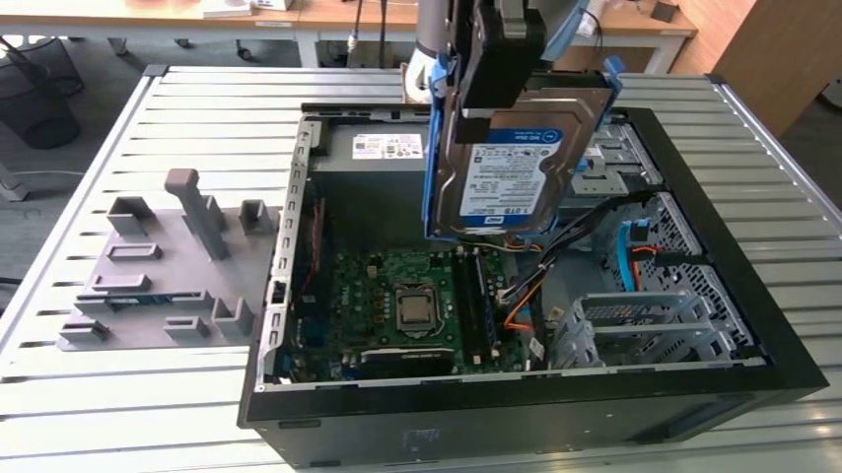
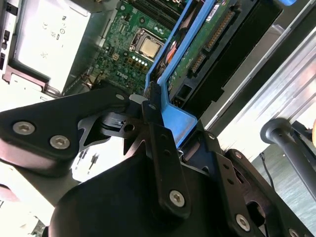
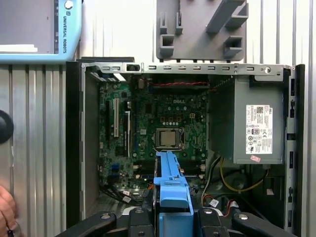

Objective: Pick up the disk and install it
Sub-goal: 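Insert the disk into the insertion slot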

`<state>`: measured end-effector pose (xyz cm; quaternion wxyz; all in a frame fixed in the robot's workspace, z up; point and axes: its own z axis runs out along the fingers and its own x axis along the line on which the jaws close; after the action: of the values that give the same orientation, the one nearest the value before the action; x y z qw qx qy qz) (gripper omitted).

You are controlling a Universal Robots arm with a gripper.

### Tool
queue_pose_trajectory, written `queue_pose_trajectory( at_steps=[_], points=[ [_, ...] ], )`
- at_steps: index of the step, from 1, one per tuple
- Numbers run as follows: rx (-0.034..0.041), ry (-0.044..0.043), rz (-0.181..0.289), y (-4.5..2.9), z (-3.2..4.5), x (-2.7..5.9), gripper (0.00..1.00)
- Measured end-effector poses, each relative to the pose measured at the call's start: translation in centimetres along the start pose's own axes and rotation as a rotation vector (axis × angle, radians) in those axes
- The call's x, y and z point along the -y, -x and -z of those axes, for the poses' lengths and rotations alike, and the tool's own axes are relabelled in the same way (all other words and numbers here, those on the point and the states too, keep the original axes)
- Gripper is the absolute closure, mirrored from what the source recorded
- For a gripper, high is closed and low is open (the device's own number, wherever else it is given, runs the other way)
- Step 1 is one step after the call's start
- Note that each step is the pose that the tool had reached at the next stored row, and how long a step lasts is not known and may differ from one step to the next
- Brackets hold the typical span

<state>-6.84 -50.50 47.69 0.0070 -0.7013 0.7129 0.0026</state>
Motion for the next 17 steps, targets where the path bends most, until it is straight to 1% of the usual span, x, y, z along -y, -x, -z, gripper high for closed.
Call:
queue_pose_trajectory(
  at_steps=[4, 10, 13, 17],
  points=[
    [-0.0004, 0.0000, 0.000, -0.29, 0.00, 0.02, 0.64],
    [-0.0005, -0.0001, 0.000, -1.26, 0.01, 0.03, 0.64],
    [-0.0004, 0.0000, 0.000, -1.83, 0.01, 0.03, 0.64],
    [-0.0005, -0.0001, 0.000, -2.80, 0.01, 0.05, 0.64]
  ],
)
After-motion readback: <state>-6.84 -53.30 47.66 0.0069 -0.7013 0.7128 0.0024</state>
